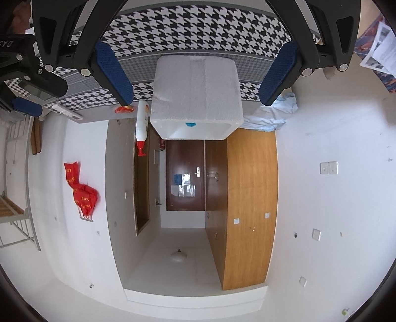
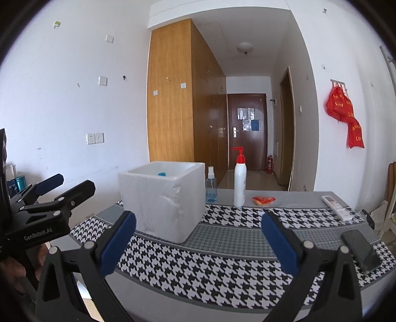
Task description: Organize soft objects
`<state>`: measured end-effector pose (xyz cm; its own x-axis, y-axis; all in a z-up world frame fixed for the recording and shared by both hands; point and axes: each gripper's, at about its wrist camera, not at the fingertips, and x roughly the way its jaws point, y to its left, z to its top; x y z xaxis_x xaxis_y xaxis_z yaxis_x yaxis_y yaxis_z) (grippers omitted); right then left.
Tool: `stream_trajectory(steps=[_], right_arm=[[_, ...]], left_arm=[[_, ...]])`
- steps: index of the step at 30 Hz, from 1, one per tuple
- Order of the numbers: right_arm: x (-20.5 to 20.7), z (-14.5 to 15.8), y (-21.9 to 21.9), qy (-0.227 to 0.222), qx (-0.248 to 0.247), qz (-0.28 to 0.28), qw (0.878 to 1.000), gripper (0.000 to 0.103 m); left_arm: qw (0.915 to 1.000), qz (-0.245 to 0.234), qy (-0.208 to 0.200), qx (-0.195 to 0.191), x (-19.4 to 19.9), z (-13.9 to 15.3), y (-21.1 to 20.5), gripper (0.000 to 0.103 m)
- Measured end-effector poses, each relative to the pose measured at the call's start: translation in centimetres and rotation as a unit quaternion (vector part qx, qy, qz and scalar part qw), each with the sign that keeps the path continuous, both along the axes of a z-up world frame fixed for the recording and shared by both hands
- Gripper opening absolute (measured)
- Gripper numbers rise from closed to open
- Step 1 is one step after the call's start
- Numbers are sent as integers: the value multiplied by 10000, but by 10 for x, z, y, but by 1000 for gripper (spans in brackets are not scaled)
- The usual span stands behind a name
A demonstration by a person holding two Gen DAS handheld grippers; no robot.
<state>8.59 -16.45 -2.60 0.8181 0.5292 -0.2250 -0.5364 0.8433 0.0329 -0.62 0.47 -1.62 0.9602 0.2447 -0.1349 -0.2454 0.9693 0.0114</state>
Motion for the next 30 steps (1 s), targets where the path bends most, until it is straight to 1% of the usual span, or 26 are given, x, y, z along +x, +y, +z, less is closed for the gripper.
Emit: stream_trajectory(steps=[14, 19, 30], right_arm=[[-6, -9, -2, 79, 36, -199, 9998, 102], [-7, -9, -1, 97, 13, -187, 9998, 102], [-14, -8, -1, 52, -26, -155, 9999, 102]], left_arm=[[9999, 18, 98, 22, -7, -13, 3, 102], [9999, 36, 121, 93, -8, -14, 2, 102], [9999, -26, 107, 101, -15, -16, 1, 102]])
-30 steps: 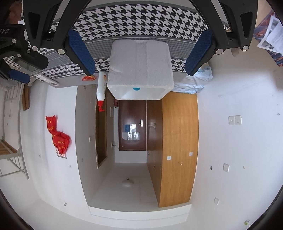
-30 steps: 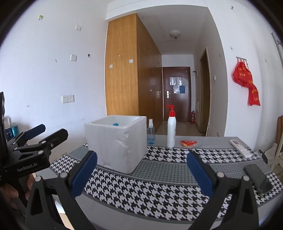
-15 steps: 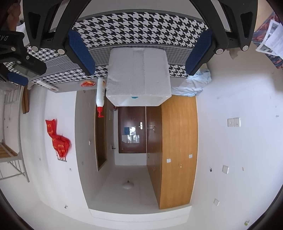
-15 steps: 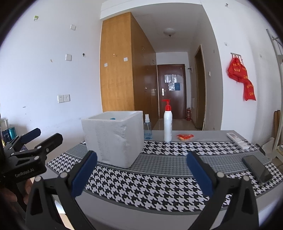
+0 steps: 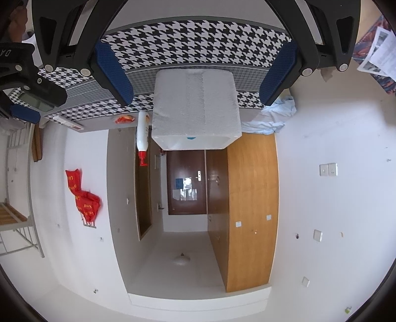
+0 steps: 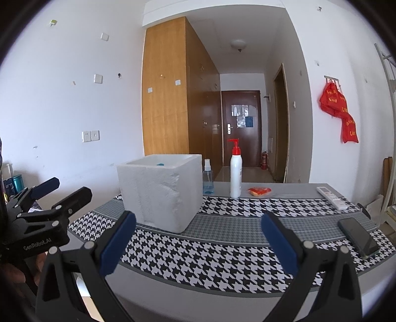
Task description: Organize soft objects
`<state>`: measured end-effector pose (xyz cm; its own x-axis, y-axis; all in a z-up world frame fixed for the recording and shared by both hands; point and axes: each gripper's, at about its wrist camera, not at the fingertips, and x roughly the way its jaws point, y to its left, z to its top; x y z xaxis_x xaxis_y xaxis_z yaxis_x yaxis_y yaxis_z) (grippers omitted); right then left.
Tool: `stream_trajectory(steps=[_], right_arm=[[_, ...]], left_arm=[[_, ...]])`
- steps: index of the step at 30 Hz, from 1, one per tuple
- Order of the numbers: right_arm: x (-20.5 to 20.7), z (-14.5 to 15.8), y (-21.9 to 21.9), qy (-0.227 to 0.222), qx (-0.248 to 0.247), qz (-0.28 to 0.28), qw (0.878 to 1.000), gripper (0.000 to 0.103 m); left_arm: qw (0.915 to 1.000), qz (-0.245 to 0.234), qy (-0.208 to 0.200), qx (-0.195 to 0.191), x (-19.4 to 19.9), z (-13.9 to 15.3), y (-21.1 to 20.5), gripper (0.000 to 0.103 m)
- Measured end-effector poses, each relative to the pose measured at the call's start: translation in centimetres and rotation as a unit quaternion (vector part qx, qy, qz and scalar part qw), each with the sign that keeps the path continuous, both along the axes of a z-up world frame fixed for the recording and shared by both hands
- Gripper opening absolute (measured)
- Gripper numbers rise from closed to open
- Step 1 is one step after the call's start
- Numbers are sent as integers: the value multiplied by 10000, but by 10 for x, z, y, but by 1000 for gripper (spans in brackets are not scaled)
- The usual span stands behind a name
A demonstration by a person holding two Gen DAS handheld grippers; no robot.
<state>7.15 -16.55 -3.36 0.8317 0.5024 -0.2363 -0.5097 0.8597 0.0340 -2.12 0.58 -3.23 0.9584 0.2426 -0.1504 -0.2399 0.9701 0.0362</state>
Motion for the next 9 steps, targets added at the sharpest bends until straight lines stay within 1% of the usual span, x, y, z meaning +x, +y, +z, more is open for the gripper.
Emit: stream_trajectory(steps=[9], right_arm=[[-7, 2, 0, -31, 4, 16, 10000, 102]], left_arm=[[10000, -37, -22, 47, -6, 1, -1, 102]])
